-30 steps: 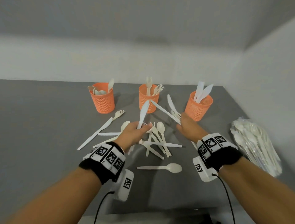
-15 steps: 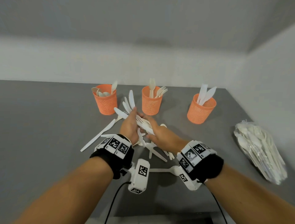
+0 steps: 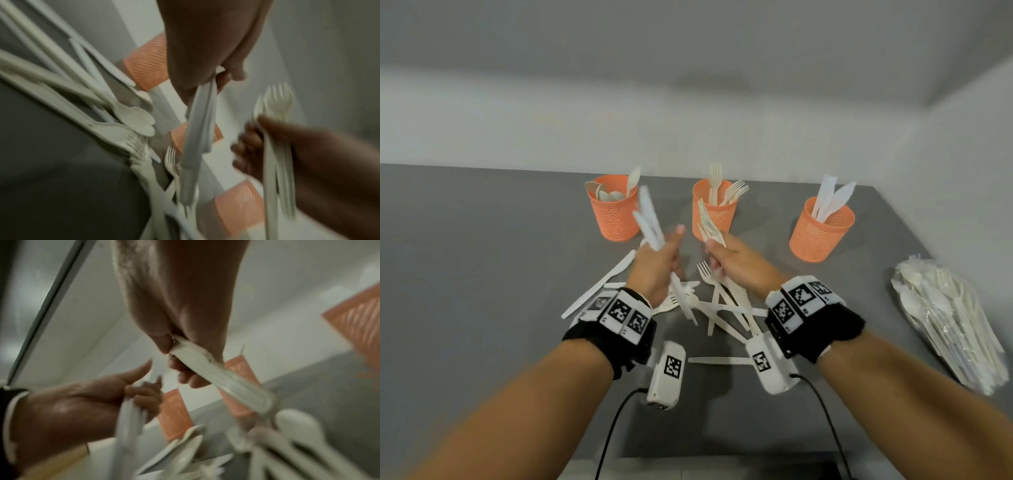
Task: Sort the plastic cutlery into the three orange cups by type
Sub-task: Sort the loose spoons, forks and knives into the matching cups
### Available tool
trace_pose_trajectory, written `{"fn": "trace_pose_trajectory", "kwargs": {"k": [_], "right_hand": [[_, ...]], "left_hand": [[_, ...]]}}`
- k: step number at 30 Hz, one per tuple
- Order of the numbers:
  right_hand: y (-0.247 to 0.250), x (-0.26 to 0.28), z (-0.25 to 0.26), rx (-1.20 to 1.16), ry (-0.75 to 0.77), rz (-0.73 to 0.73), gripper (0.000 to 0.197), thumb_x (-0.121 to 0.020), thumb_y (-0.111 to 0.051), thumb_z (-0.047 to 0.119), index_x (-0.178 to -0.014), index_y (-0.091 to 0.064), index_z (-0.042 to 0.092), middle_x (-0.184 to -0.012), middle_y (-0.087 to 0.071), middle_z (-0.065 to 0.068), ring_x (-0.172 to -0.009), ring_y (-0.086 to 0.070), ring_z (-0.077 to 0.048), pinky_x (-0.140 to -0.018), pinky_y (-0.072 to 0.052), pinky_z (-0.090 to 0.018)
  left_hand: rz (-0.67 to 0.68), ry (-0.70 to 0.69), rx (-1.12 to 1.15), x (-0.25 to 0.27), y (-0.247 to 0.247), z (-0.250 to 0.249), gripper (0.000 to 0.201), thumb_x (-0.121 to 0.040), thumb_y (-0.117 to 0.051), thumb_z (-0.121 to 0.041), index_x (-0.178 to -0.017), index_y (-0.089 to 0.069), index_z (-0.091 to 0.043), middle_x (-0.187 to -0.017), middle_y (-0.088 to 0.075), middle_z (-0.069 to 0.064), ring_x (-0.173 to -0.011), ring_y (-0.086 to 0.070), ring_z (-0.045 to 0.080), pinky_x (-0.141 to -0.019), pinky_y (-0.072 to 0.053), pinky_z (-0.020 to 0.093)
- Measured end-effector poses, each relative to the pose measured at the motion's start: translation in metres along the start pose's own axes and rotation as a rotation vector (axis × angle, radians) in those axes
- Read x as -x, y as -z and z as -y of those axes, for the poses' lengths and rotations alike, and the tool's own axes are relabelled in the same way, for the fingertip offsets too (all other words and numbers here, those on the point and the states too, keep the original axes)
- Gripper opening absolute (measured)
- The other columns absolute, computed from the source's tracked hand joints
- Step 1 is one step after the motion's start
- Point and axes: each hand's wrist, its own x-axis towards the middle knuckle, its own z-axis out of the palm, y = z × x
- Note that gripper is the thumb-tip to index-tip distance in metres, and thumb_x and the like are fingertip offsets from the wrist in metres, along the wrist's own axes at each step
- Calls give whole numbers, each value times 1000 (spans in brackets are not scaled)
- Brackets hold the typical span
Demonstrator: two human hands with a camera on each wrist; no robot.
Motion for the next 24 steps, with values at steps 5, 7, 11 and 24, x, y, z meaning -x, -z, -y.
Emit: {"fn": "trace_pose_trajectory", "kwargs": {"k": [5,7,11,24], "right_hand": [[-25,-13,10,-560,-131,-76,41,-98,-31,41,-135,-35,25,-125,-57,-16,-89,-64,-36,-65,-56,-44],[-27,-17,11,-664,-161,-59,44,-97,-31,44,-137,-35,24,-128,-56,-16,-82,-62,-30,-48,-51,-31],[-32,-22,8,-619,-163,-15,48,-94,-37,47,-135,-40,22,-133,-53,-12,-117,-53,-28,-77,-51,-34],[-24,16,-63,924,-434,-39,119,-59,-64,75,-139,-21,-2,-136,-40,-18,-125,-42,-33,-101,-37,-40]], "left_hand": [[342,29,-87,8,-11,1,20,-92,-53,-25,-83,-55,-7,-62,-38,3,-40,-31,5,-42,-33,17],[401,21,-119,7,-7,-1,16,-93,-52,-17,-80,-51,-8,-57,-38,-1,-41,-31,4,-43,-32,16],[459,15,-214,9,-4,-4,7,-92,-52,-4,-85,-53,-5,-52,-39,-2,-41,-33,4,-42,-31,16],[235,98,-307,-12,24,-7,34,-94,-50,-25,-63,-51,-11,-53,-49,-1,-45,-40,10,-52,-39,25]]}}
